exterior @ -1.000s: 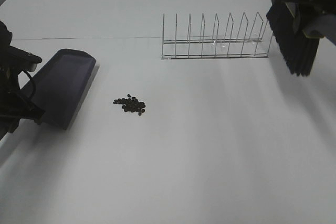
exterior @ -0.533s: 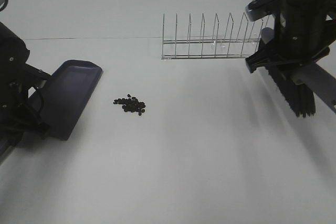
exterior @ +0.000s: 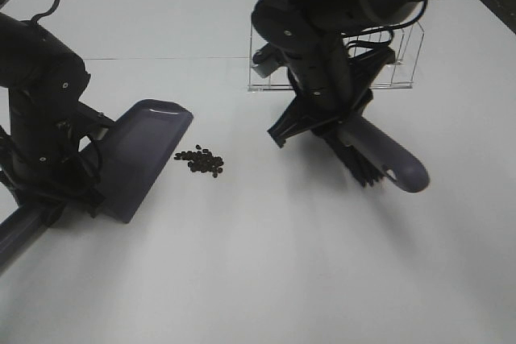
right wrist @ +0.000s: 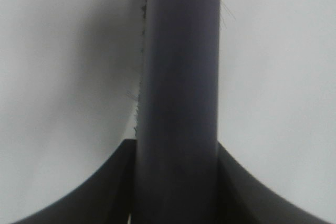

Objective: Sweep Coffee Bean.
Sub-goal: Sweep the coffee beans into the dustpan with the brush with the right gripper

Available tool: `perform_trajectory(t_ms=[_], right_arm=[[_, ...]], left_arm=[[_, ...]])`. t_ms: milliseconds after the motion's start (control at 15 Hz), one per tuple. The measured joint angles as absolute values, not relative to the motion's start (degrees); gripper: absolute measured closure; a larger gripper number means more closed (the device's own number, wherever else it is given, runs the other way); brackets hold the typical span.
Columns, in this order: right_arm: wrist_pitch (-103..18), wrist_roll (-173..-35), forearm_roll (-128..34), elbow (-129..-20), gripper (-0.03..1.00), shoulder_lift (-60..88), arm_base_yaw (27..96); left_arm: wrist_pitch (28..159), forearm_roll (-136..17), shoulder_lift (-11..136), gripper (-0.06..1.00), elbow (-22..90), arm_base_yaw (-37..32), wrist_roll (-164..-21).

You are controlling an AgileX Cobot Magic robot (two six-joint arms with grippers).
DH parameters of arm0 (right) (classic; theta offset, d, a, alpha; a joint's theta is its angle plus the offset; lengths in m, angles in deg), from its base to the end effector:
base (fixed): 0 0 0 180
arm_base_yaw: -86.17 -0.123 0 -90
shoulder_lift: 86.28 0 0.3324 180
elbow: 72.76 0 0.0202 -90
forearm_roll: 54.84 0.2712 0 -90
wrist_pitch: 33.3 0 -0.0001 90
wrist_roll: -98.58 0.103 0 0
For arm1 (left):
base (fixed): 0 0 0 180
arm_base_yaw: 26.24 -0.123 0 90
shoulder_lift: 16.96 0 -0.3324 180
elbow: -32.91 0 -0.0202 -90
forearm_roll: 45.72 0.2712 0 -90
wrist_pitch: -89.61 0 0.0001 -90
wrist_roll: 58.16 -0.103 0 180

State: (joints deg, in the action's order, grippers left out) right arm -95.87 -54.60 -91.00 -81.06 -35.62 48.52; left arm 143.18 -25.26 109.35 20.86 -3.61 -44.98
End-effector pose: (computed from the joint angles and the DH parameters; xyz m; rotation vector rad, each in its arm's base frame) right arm 0.3940 0.2358 0.1699 -0.7033 2.7236 -0.7164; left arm 0.3570 -0.1174 0.1043 -0.6064 -2.9281 -0.4738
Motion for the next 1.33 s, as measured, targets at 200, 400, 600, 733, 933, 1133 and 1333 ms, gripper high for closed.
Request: perform_trajectory(t_ms=[200,400,600,733,933,1133,1333], right_arm=[[-95.7,-57.0,-83.2,-91.4,0.69,-42.8,47.0],[-94.0,-60.4,-70.5,-99.1,0.69,-49.5,47.0],[-88.3,-61.3,-60.1,-100.1,0.69,-52.3,47.0],[-83.2,-62.9,-50.7,-100.3,0.69,-52.5,47.3],[-77.4,-66.1,-39.1,-100.3,0.69,-53.1,47.3],[-75.3,-67.3,-33.4,-100.3,0.69,-54.3,47.3],[-74.5,-72.8,-20.7,-100.3,0.70,-55.9,47.3]], left_arm=[[146.7,-26.9,111.4,0.63,23.8,-3.6,-47.0],[147.7,-27.0,112.3,0.63,24.4,-3.6,-47.7],[148.7,-27.0,113.1,0.63,24.8,-3.4,-47.7],[149.0,-27.1,113.3,0.63,24.9,-3.4,-47.8],[149.5,-27.4,113.3,0.63,24.9,-3.4,-47.8],[150.2,-28.2,113.4,0.63,24.9,-3.4,-47.6],[150.4,-28.4,113.4,0.63,24.9,-3.4,-47.6]])
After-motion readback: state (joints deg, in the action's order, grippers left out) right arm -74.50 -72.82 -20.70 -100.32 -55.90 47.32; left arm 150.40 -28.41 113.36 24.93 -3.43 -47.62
